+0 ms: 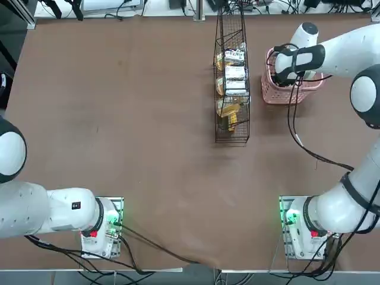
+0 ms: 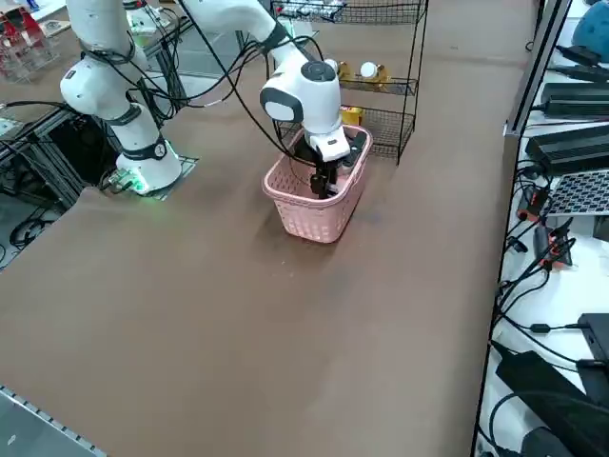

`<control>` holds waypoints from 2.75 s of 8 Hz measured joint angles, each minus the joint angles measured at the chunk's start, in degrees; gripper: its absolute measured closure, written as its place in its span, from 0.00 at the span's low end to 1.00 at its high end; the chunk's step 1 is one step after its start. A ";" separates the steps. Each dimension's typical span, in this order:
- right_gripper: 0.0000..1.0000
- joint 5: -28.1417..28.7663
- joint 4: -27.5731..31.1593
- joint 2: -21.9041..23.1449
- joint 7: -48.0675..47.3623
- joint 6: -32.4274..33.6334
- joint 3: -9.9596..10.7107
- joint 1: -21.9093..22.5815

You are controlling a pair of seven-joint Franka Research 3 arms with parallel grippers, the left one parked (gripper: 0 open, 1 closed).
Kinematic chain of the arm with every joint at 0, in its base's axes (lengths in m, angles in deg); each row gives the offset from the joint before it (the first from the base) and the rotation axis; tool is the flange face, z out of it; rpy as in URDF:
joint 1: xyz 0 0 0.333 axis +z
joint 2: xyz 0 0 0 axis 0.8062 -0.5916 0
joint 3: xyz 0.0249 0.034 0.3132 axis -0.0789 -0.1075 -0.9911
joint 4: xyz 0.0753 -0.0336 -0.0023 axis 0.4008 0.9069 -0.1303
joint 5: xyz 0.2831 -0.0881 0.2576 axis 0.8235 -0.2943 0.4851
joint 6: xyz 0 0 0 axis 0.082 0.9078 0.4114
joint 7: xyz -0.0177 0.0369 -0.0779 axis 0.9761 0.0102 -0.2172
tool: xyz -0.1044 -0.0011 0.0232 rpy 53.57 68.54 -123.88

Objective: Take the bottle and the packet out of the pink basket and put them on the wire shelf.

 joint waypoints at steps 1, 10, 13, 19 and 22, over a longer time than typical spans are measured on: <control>0.38 0.00 0.00 0.00 0.00 -0.03 0.03 0.00; 0.56 -0.03 -1.15 3.29 0.10 4.83 0.07 -0.02; 0.56 -0.46 -2.14 8.16 0.20 10.77 0.38 -0.12; 0.56 -4.26 -8.76 14.43 0.59 27.59 1.35 -0.66; 0.56 -4.62 -15.63 16.04 1.08 37.37 1.35 -0.67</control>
